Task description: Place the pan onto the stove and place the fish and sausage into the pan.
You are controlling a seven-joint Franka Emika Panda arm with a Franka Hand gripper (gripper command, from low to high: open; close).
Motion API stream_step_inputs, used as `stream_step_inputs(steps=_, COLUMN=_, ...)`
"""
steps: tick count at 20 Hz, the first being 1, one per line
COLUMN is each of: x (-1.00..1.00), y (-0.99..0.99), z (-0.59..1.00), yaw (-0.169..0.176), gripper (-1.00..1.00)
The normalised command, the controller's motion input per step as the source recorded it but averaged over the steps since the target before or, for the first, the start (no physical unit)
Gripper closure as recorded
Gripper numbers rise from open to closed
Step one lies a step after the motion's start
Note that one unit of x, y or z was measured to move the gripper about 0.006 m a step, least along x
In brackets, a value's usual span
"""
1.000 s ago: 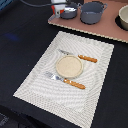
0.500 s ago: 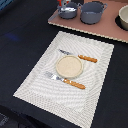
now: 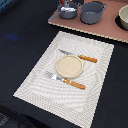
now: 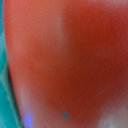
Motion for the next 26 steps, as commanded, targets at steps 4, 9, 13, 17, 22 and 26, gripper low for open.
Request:
stream_step_inputs(steps=4, x=0.05, y=0.47, z=0.0, yaw=0.007, gripper=-1.0)
stream_step_inputs(steps=9, x=0.01, y=0.39, z=0.0, yaw=0.015, gripper=-1.0)
stream_step_inputs(steps=13, x=0.0, y=0.27, z=0.07, yaw=0.005, gripper=-1.0)
stream_step_inputs(steps=17, x=0.03, y=-0.51, z=0.34, yaw=-0.038, gripper=-1.0)
stream_step_inputs(steps=22, x=0.09, y=-0.71, z=0.73, yaw=-0.093, gripper=-1.0)
stream_step_inputs(steps=26, x=0.15, y=-0.57, z=0.56, yaw=-0.132, gripper=-1.0)
